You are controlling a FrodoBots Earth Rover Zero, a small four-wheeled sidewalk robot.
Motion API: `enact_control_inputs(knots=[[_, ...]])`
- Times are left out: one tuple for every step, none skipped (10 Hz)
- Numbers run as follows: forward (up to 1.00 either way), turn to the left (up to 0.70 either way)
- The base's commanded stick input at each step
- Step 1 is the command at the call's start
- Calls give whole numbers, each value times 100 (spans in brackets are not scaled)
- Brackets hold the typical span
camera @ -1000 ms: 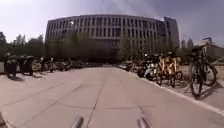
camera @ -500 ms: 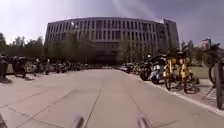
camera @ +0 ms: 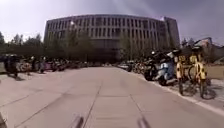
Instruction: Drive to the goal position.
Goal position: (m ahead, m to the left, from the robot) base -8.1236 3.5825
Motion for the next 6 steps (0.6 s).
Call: enact_control_inputs(knots=[[100, 0], [100, 0], [100, 0], [100, 0], [100, 0], [100, 0]])
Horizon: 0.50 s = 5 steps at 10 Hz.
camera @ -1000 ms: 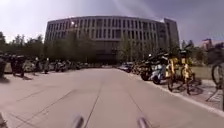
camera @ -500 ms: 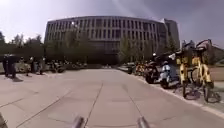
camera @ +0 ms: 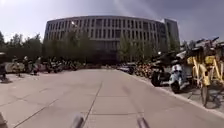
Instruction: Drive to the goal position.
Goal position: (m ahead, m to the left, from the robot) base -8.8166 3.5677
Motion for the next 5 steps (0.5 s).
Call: enact_control_inputs(knots=[[100, 0], [100, 0], [100, 0], [100, 0], [100, 0]])
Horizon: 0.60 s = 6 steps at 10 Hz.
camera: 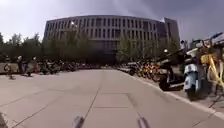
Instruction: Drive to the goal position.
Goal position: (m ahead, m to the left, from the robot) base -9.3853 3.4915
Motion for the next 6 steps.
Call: enact_control_inputs(knots=[[100, 0], [100, 0], [96, 0], [100, 0], [100, 0], [60, 31]])
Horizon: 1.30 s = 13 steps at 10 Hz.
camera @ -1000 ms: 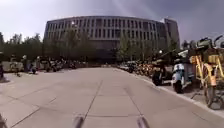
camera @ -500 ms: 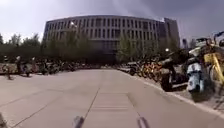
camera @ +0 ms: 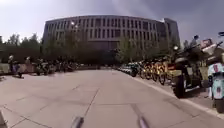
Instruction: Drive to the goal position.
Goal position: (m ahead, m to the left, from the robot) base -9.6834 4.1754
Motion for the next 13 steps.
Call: enact_control_inputs(knots=[[17, 78], [0, 100], [0, 100], [0, 100], [0, 100], [0, 100], [0, 100], [0, 100], [0, 100], [0, 100], [0, 100], [0, 100], [0, 100]])
